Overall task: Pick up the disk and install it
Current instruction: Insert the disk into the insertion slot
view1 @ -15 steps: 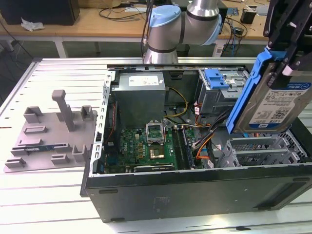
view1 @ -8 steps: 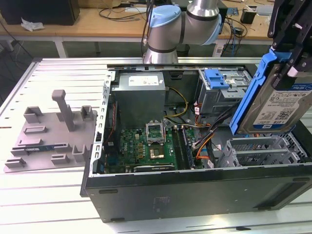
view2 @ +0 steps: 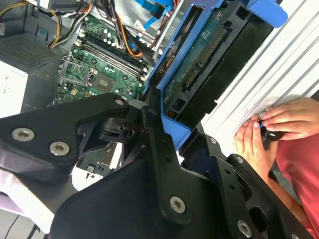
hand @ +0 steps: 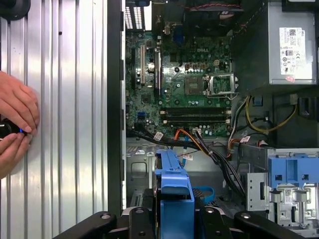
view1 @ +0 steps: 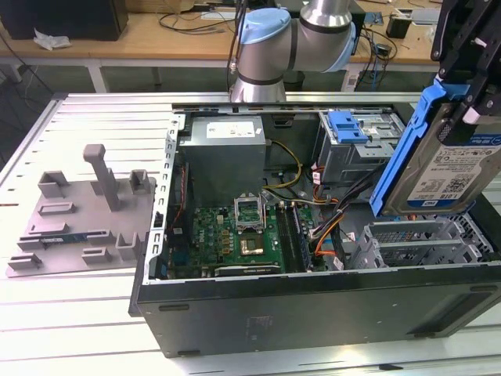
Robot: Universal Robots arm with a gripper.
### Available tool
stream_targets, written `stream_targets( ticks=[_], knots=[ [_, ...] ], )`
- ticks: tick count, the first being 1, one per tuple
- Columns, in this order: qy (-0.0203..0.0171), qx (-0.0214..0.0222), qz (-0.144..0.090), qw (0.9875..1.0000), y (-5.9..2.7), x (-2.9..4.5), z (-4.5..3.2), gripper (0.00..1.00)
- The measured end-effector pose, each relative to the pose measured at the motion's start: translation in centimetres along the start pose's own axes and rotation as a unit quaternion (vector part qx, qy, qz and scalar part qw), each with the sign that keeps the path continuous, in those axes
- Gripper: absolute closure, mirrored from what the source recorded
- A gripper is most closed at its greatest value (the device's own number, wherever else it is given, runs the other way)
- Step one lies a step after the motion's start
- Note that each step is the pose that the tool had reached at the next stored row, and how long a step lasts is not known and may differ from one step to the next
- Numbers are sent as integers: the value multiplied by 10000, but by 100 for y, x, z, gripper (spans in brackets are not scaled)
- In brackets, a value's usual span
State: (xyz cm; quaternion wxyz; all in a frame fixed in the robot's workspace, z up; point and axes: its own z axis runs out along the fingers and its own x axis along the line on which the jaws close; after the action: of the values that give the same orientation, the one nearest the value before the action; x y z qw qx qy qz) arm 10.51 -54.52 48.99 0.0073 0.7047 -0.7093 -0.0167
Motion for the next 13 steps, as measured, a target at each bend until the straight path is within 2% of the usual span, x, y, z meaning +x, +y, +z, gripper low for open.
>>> stream_targets(
  ticks=[4, 7, 13],
  knots=[
    [1, 0, -58, 10000, -89, -1, 0, 63],
    [11, -4, -327, 9995, -96, -2, 15, 63],
    [11, -4, -331, 9995, -96, -3, 20, 63]
  ],
)
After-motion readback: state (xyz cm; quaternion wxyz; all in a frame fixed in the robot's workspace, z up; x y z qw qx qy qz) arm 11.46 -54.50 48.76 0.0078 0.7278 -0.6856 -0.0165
